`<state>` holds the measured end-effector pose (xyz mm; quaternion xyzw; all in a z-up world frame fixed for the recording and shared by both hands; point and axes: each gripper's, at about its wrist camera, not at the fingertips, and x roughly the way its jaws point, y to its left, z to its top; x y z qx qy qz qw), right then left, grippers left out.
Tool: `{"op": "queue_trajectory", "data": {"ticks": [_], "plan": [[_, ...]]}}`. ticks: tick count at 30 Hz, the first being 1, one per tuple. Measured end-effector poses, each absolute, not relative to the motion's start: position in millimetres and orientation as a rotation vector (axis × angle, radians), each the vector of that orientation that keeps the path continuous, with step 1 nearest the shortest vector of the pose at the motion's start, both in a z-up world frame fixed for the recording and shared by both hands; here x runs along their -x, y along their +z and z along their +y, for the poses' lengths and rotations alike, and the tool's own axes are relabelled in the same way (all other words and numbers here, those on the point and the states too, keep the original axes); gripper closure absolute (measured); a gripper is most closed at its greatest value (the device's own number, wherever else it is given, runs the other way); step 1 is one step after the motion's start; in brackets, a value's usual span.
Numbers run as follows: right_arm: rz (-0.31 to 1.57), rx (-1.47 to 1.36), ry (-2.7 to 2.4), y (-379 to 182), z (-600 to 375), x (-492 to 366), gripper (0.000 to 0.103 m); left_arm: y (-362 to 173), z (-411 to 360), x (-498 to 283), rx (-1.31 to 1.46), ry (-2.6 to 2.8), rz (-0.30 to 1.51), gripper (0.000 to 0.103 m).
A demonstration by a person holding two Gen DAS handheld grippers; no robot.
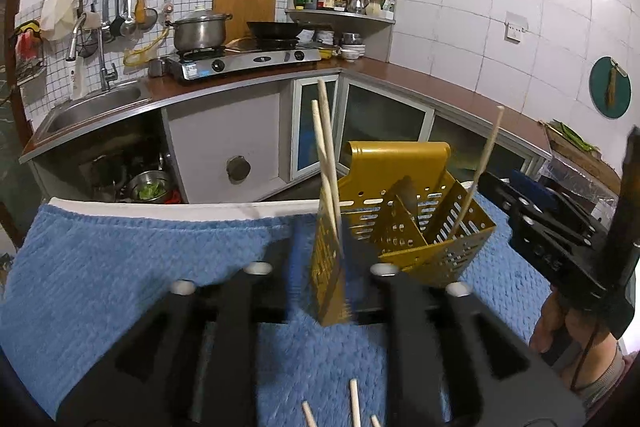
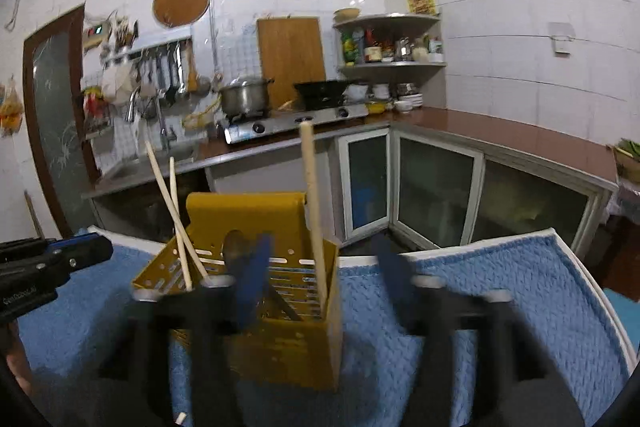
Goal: Organize utensils
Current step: 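Open both tools to release the chopsticks inside the yellow holder, then move both tools back over the utensils lying on the towel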
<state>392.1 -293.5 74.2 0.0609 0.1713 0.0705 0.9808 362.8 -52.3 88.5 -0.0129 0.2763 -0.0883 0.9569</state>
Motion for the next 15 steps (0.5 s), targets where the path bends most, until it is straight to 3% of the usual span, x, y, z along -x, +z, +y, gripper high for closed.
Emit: {"op": "queue_trajectory", "data": {"ticks": [2, 8, 11, 15], "plan": [[0.35, -0.117, 0.14, 77, -295, -381, 0.045, 95, -46, -348, 0.027, -0.158, 0.532, 0.051], [0.442, -0.094, 0.112, 72, -294, -333, 0.044, 92, -27, -311, 0.059, -0.132, 0.562, 0.021], [0.494, -0.098, 0.108, 62, -292, -313, 0.044, 80, -21, -293, 0.059, -0.115, 0.576, 0.01], [0.561, -0.078, 0.094, 39, -288, -285, 0.044, 59, -11, -275, 0.078, -0.098, 0.626, 0.006]]}}
